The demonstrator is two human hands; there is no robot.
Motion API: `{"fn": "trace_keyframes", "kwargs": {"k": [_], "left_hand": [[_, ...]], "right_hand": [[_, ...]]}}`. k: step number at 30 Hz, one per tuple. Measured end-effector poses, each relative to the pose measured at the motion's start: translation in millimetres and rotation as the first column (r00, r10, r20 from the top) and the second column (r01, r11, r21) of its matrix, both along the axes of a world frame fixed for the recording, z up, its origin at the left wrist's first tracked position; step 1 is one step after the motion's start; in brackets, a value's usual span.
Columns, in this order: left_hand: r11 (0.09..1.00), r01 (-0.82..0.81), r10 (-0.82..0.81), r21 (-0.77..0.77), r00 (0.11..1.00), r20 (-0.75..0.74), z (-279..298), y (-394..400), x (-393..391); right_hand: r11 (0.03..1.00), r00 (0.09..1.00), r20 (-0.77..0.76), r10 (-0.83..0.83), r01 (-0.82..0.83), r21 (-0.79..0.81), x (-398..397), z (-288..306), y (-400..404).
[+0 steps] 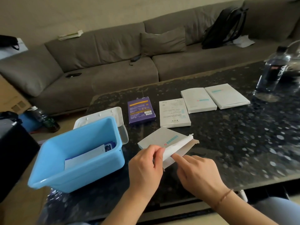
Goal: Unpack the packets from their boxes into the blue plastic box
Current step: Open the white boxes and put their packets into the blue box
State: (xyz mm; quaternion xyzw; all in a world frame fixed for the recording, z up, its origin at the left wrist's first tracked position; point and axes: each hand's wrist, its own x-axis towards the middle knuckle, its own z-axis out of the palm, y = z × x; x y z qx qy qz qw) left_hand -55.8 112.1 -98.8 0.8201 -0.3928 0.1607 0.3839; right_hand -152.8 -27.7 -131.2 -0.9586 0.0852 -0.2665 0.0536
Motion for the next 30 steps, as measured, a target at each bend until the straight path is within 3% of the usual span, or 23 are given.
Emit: {"fn": "trace_keyframes", "kwargs": {"k": [6, 13, 16, 20, 30], "left_hand": [[1.0, 0.007, -0.005, -0.028, 0.999, 0.05, 6.0, 3.4, 8.4], [1.0, 0.029, -0.028, -0.012, 0.996, 0.081, 0.1, 4.4, 8.5], [0.999, 0.036, -0.037, 0.013, 0.994, 0.106, -5.6, 5.8, 7.6], [0.998, 0.042, -0.046, 0.04, 0.992, 0.121, -13.3, 8.5, 5.6], [0.995, 0.082, -0.075, -0.064, 0.991, 0.113, -32.3, 14.7, 4.4]], "right_hand": [[0.991, 0.996, -0.015, -0.083, 0.084, 0.103, 8.3, -1.0, 5.7], [0.995, 0.985, -0.143, -0.096, 0.091, -0.043, 21.3, -5.9, 3.4], [0.997, 0.994, -0.09, -0.058, 0.054, -0.047, 14.7, -9.3, 3.7], [0.999, 0.995, 0.091, 0.046, -0.044, -0.02, -11.0, -20.1, -0.8], [0.988, 0.942, 0.304, 0.141, -0.113, -0.106, -64.4, -30.6, -2.1]]}}
